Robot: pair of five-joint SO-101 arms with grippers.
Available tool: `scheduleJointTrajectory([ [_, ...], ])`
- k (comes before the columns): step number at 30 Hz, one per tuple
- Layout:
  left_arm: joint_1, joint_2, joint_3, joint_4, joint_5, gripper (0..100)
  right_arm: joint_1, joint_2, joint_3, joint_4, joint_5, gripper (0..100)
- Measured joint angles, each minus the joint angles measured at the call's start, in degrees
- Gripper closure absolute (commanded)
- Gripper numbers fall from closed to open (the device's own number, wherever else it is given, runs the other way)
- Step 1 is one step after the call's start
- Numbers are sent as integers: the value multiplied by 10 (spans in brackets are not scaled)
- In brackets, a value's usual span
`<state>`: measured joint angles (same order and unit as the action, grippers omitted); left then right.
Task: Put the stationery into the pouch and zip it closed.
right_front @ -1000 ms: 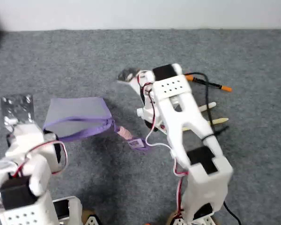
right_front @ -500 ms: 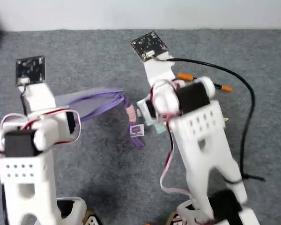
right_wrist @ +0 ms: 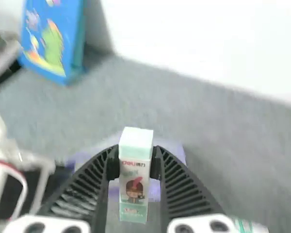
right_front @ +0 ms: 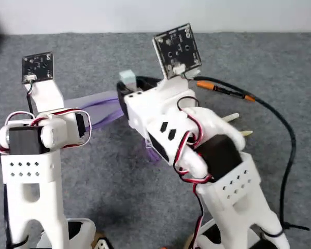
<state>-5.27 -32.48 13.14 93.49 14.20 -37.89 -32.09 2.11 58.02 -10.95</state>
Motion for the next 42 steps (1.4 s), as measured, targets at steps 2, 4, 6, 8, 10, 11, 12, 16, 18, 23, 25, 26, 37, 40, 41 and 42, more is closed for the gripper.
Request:
scheduleJointTrajectory([
  [2, 0, 0, 0, 0, 0, 988, -9, -19, 61, -89, 0, 991],
  [4, 0, 0, 0, 0, 0, 988, -20, -34, 121, -172, 0, 991],
  [6, 0, 0, 0, 0, 0, 988, -29, -43, 177, -249, 0, 991],
  [8, 0, 0, 0, -9, 8, 988, -36, -45, 223, -319, 0, 991],
  [10, 0, 0, 0, -14, 18, 988, -40, -45, 258, -382, 0, 991],
  [11, 0, 0, 0, -15, 20, 988, -40, -43, 273, -408, 0, 991],
  [12, 0, 0, 0, -15, 23, 988, -40, -39, 283, -430, 0, 991],
  [16, 0, 0, 0, -15, 25, 988, -40, -11, 303, -471, 0, 991],
  [18, 0, 0, 0, -20, 26, 988, -42, -6, 303, -477, 0, 991],
  [23, 0, 0, 0, -36, 31, 988, -64, -4, 303, -477, 0, 991],
  [25, 0, 0, 0, -39, 33, 988, -66, -5, 305, -477, 0, 991],
  [26, 0, 0, 0, -40, 33, 988, -67, -8, 309, -476, 0, 991],
  [37, 0, 0, 0, -40, 33, 988, -66, -27, 351, -460, 0, 991],
  [40, 0, 0, 0, -40, 33, 988, -67, 11, 362, -497, 0, 991],
  [41, 0, 0, 0, -40, 33, 988, -65, 24, 362, -513, 0, 991],
  [42, 0, 0, 0, -40, 33, 988, -62, 36, 362, -531, 0, 991],
])
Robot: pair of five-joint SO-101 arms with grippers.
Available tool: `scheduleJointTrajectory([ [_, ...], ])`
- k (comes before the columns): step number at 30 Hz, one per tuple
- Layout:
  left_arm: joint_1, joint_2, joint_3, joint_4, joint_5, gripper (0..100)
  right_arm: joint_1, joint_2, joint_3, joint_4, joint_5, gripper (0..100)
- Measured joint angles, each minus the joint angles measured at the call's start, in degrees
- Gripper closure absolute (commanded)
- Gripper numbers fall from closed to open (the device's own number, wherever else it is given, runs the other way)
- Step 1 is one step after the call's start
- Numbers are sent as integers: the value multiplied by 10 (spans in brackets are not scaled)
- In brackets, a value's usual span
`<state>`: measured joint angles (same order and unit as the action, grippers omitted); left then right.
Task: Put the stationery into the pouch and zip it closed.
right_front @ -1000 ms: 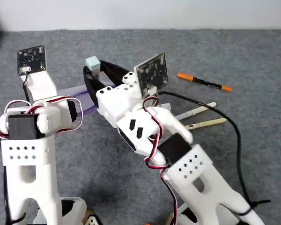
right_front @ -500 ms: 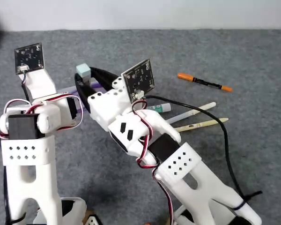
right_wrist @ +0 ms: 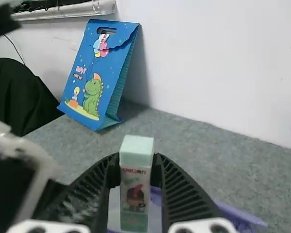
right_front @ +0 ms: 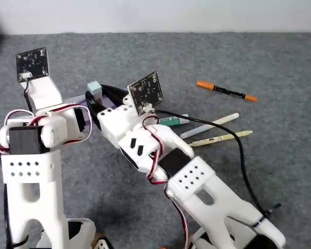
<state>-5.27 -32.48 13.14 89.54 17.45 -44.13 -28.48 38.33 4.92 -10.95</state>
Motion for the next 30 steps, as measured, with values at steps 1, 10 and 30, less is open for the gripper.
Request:
scheduleJointTrajectory([
  [1, 0, 0, 0, 0, 0, 988, 2, 11, 0, -19, 0, 991],
  [10, 0, 0, 0, 0, 0, 988, 4, 48, 0, -41, 17, 955],
  [30, 0, 4, -33, 15, 1, 988, 6, -64, -1, 106, 18, 921],
])
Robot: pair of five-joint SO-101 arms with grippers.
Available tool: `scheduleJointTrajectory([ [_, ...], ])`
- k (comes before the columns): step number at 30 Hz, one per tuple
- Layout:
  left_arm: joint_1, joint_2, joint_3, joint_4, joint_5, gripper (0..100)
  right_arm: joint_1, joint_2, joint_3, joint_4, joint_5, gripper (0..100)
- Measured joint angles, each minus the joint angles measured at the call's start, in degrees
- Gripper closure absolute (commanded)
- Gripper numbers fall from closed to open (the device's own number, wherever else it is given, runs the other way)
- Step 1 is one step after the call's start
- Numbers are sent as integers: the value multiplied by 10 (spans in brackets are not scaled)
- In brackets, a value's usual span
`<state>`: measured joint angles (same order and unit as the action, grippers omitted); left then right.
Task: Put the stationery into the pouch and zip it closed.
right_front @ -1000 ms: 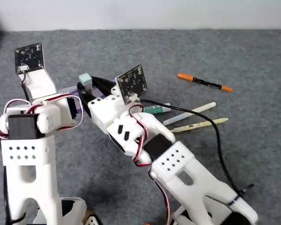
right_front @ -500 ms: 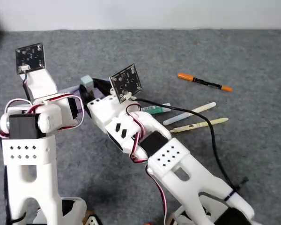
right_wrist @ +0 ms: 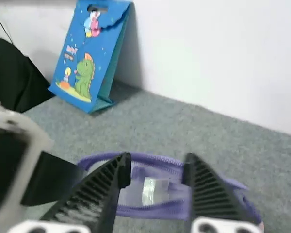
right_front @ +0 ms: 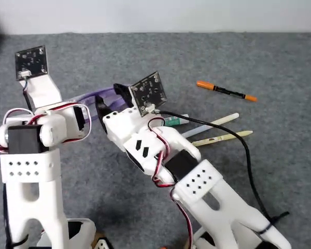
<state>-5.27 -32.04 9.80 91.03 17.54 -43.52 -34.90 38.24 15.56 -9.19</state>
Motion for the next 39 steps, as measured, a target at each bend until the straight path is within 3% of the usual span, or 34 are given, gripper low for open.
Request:
scheduleJointTrajectory([
  [7, 3, 0, -91, 75, 0, 988, 81, -100, 0, 105, -14, 933],
  [14, 2, 0, -94, 84, 0, 988, 228, -138, 0, 269, -56, 933],
  [18, -29, 0, -94, 84, 0, 988, 273, -109, 0, 347, -47, 932],
  [33, -122, -3, -73, 84, 0, 988, 338, -25, 0, 527, 69, 931],
  [39, -134, -3, -73, 84, 0, 988, 344, -25, -3, 529, 96, 812],
])
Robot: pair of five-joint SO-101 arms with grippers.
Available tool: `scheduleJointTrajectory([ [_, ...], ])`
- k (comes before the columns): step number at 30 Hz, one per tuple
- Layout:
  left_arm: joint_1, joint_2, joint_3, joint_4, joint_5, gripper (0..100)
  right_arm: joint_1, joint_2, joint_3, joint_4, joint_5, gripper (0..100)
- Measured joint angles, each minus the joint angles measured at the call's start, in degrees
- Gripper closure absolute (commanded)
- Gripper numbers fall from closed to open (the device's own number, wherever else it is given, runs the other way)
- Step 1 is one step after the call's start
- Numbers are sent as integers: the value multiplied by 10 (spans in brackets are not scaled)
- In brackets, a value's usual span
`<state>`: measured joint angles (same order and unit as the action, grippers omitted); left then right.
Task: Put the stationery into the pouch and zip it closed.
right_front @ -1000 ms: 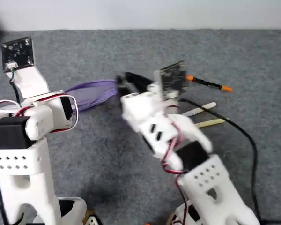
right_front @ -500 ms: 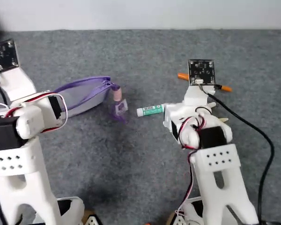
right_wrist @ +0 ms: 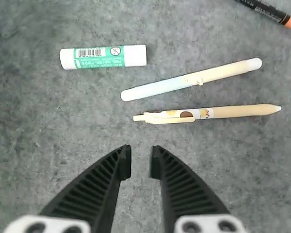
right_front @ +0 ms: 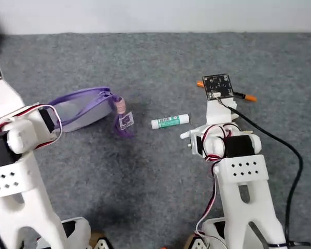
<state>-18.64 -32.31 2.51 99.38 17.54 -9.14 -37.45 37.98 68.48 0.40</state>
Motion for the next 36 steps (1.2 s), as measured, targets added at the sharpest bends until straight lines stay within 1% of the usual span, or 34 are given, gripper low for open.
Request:
scheduleJointTrajectory([
  [2, 0, 0, 0, 0, 0, 988, 0, 16, -4, 5, 1, 800],
  [7, -2, 0, 0, 0, 0, 988, 1, 98, -65, 69, 1, 800],
  [13, -2, 0, 0, 0, 0, 988, 25, 219, -194, 121, 1, 800],
  [18, -2, 0, 0, 0, 0, 988, 31, 342, -305, 158, 0, 800],
  [23, -2, 0, 0, 0, 0, 988, 30, 455, -411, 167, -74, 800],
  [31, -2, 0, 0, 0, 0, 988, 31, 614, -555, 167, -229, 800],
  [36, -2, 0, 0, 0, 0, 988, 47, 695, -636, 167, -287, 800],
])
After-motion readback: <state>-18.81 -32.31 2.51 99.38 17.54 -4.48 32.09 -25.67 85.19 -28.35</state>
